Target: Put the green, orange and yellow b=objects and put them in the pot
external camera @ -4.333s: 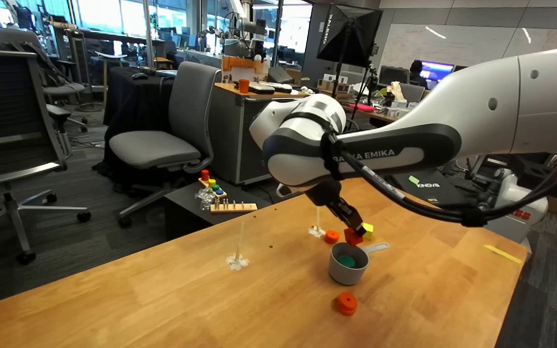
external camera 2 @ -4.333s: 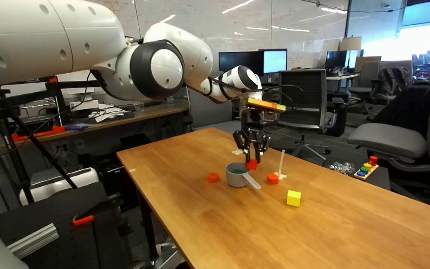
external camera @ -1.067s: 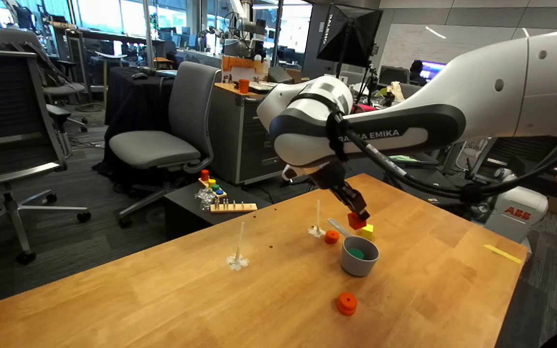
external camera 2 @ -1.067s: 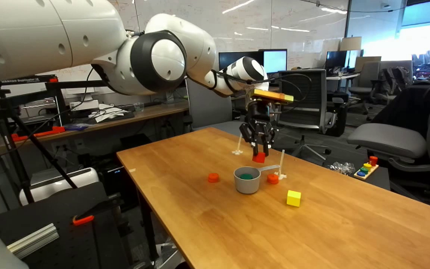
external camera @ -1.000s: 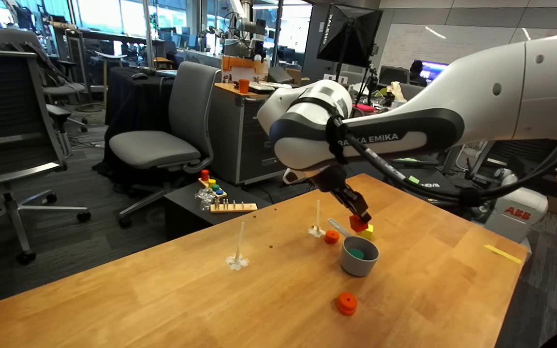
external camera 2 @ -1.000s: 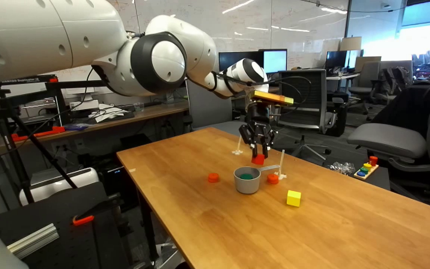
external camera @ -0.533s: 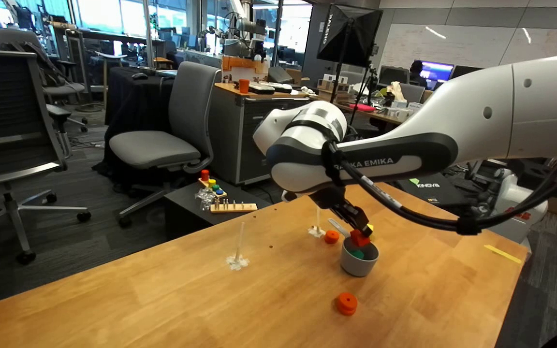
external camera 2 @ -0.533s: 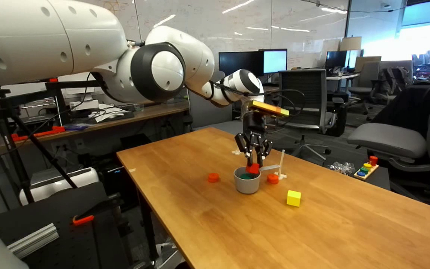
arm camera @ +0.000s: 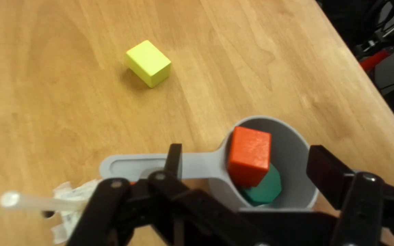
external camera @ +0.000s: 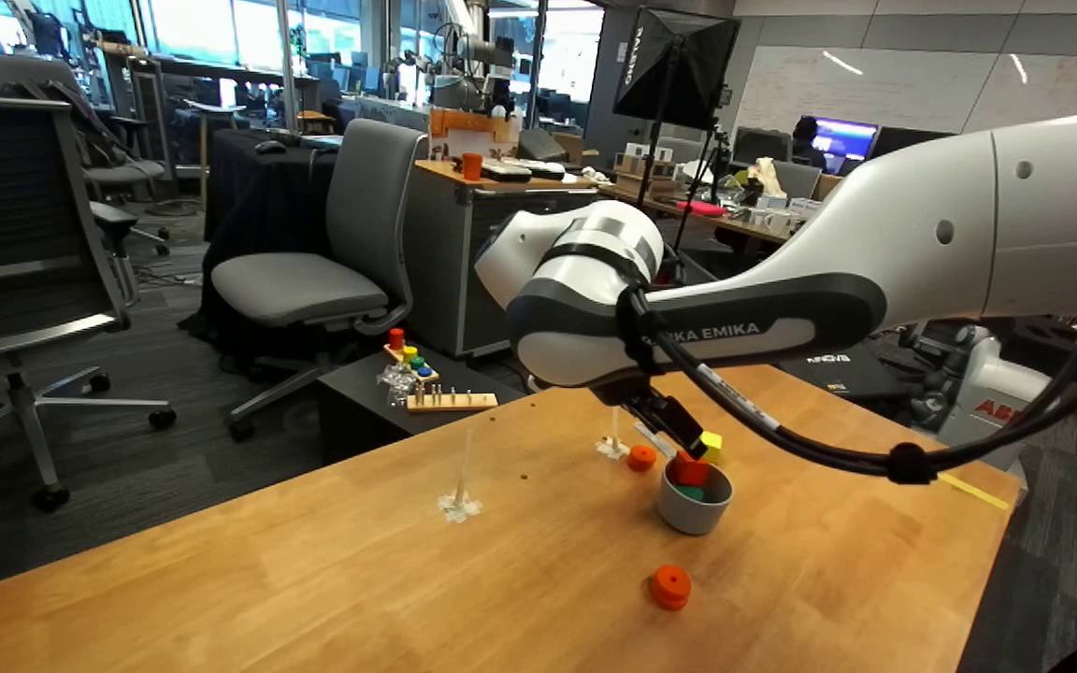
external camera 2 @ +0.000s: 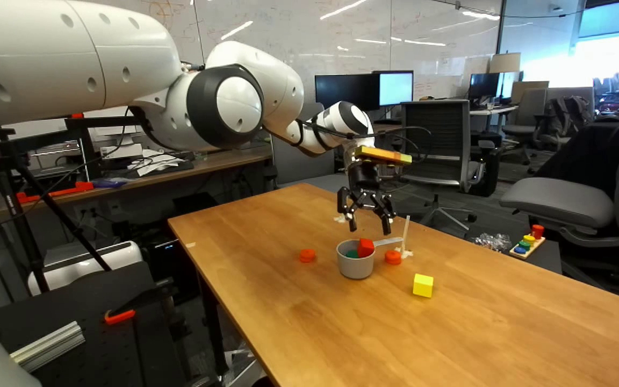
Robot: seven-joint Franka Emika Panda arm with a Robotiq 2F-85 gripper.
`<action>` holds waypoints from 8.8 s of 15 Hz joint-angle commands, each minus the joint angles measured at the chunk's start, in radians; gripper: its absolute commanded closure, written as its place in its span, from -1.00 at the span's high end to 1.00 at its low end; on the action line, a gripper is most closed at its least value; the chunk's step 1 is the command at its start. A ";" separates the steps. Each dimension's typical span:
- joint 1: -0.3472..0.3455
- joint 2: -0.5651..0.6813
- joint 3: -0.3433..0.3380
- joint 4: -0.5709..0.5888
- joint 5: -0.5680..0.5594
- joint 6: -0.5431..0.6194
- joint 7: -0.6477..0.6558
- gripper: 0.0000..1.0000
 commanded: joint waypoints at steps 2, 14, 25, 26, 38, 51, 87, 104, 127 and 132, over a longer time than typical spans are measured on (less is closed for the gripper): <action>0.004 -0.032 -0.012 -0.034 0.007 0.063 0.014 1.00; 0.068 0.031 -0.014 0.049 -0.016 0.025 -0.005 1.00; 0.359 -0.080 -0.029 -0.039 -0.094 0.063 -0.029 1.00; 0.374 -0.083 -0.028 -0.043 -0.093 0.059 -0.040 1.00; 0.361 -0.081 -0.041 -0.033 -0.071 0.090 0.052 1.00; 0.406 -0.153 -0.070 -0.023 -0.116 0.137 0.012 1.00; -0.111 -0.472 0.322 0.009 0.507 0.416 -0.144 1.00; -0.281 -0.356 0.274 0.017 0.515 0.422 0.164 1.00; -0.508 -0.198 0.243 0.028 0.522 0.257 0.253 1.00; -0.489 -0.142 0.244 0.029 0.517 0.233 0.248 1.00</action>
